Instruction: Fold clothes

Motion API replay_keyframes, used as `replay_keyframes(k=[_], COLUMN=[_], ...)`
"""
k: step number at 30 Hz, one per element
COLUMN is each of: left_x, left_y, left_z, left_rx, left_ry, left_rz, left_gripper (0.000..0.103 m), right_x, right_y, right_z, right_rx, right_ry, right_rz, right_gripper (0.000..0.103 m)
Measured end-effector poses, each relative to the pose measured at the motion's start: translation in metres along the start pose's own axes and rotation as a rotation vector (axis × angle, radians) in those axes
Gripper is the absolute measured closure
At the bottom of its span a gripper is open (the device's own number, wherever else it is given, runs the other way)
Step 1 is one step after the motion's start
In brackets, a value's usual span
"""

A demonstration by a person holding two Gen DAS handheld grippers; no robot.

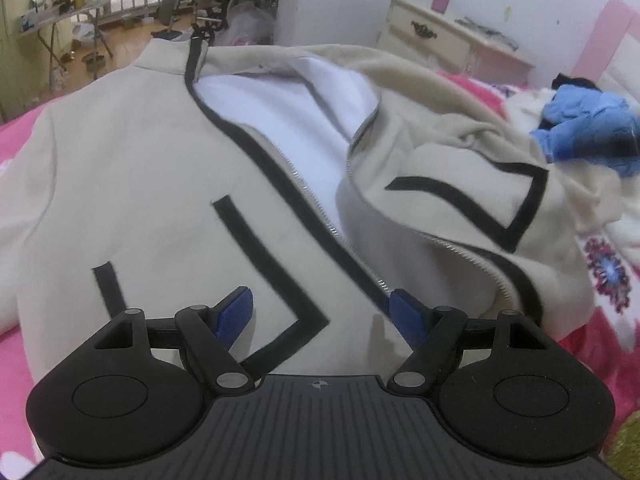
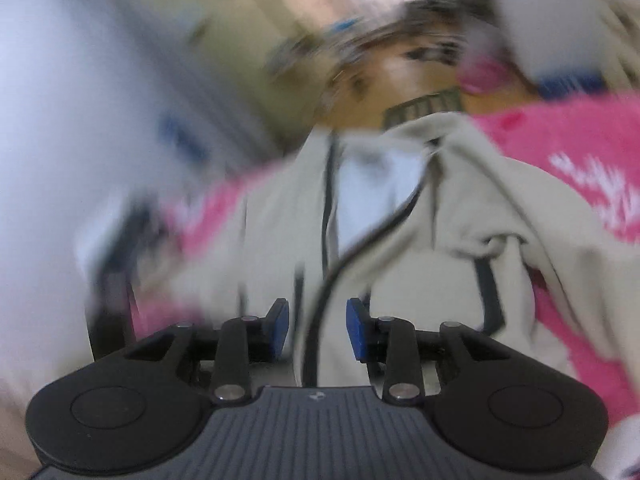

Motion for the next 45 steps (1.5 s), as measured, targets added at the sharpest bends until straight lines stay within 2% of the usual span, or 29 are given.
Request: replay_keyframes(k=[2, 5, 6, 7, 8, 11, 16, 17, 20, 21, 22, 25, 26, 28, 31, 33, 36, 38, 39, 41, 43, 45], left_x=[0.000, -0.011, -0.015, -0.018, -0.020, -0.023, -0.018, -0.019, -0.020, -0.020, -0.020, -0.018, -0.017, -0.015, -0.017, -0.016, -0.011, -0.001, 0.004, 0.012, 0.015, 0.017], left_y=[0.006, 0.022, 0.027, 0.033, 0.039, 0.056, 0.079, 0.082, 0.084, 0.082, 0.079, 0.071, 0.069, 0.065, 0.064, 0.065, 0.065, 0.063, 0.063, 0.061, 0.060, 0.059], left_z=[-0.001, 0.005, 0.007, 0.009, 0.010, 0.015, 0.029, 0.033, 0.042, 0.043, 0.043, 0.041, 0.040, 0.036, 0.031, 0.026, 0.020, 0.016, 0.015, 0.012, 0.009, 0.005], left_rx=[0.018, 0.095, 0.125, 0.154, 0.182, 0.254, 0.322, 0.328, 0.323, 0.313, 0.299, 0.288, 0.286, 0.267, 0.244, 0.233, 0.197, 0.151, 0.130, 0.094, 0.058, 0.022], left_ry=[0.001, 0.024, 0.033, 0.042, 0.045, 0.041, -0.037, -0.055, -0.097, -0.107, -0.120, -0.129, -0.124, -0.113, -0.086, -0.066, -0.055, -0.077, -0.090, -0.097, -0.099, -0.101], left_rz=[0.015, 0.047, 0.063, 0.080, 0.107, 0.196, 0.351, 0.383, 0.449, 0.462, 0.470, 0.444, 0.431, 0.417, 0.410, 0.408, 0.380, 0.341, 0.325, 0.297, 0.298, 0.301], left_gripper=[0.028, 0.028, 0.028, 0.028, 0.028, 0.028, 0.028, 0.028, 0.028, 0.028, 0.028, 0.028, 0.028, 0.028, 0.029, 0.030, 0.030, 0.030, 0.031, 0.034, 0.044, 0.050], right_x=[0.020, 0.059, 0.069, 0.073, 0.077, 0.043, -0.007, -0.004, 0.030, 0.047, 0.062, 0.088, 0.084, 0.064, 0.002, -0.031, -0.062, -0.066, -0.062, -0.051, -0.039, -0.029], right_y=[-0.032, -0.039, -0.033, -0.024, -0.015, 0.008, 0.042, 0.044, 0.044, 0.044, 0.039, 0.029, 0.030, 0.035, 0.053, 0.074, 0.104, 0.121, 0.127, 0.136, 0.144, 0.146], right_z=[0.017, 0.044, 0.049, 0.048, 0.047, 0.019, -0.030, -0.034, -0.034, -0.031, -0.020, 0.000, 0.000, -0.004, -0.003, 0.004, 0.040, 0.073, 0.085, 0.104, 0.117, 0.125], right_rx=[-0.200, -0.383, -0.400, -0.363, -0.318, -0.104, 0.246, 0.277, 0.296, 0.300, 0.295, 0.264, 0.276, 0.317, 0.402, 0.472, 0.585, 0.683, 0.730, 0.815, 0.891, 0.912], right_ry=[-0.083, -0.191, -0.212, -0.220, -0.226, -0.103, 0.104, 0.116, 0.065, 0.032, -0.008, -0.082, -0.064, -0.002, 0.156, 0.231, 0.238, 0.206, 0.204, 0.213, 0.233, 0.245], right_rz=[0.054, 0.212, 0.245, 0.256, 0.263, 0.175, -0.083, -0.114, -0.188, -0.199, -0.190, -0.137, -0.147, -0.177, -0.161, -0.089, 0.082, 0.164, 0.173, 0.168, 0.148, 0.132], right_gripper=[0.070, 0.070, 0.077, 0.099, 0.098, 0.098, 0.098, 0.098, 0.092, 0.080, 0.062, 0.062, 0.062, 0.062, 0.062, 0.061, 0.059, 0.059, 0.059, 0.059, 0.059, 0.059])
Point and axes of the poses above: each gripper's, at about its wrist camera, not at the fingertips, and x roughly the way its jaws point, y to its right, z to its underside, the point moved 5 cm from there along x, roughly the way its jaws point, and after that the axes turned 3 degrees about -x, right-handed, at the moved point
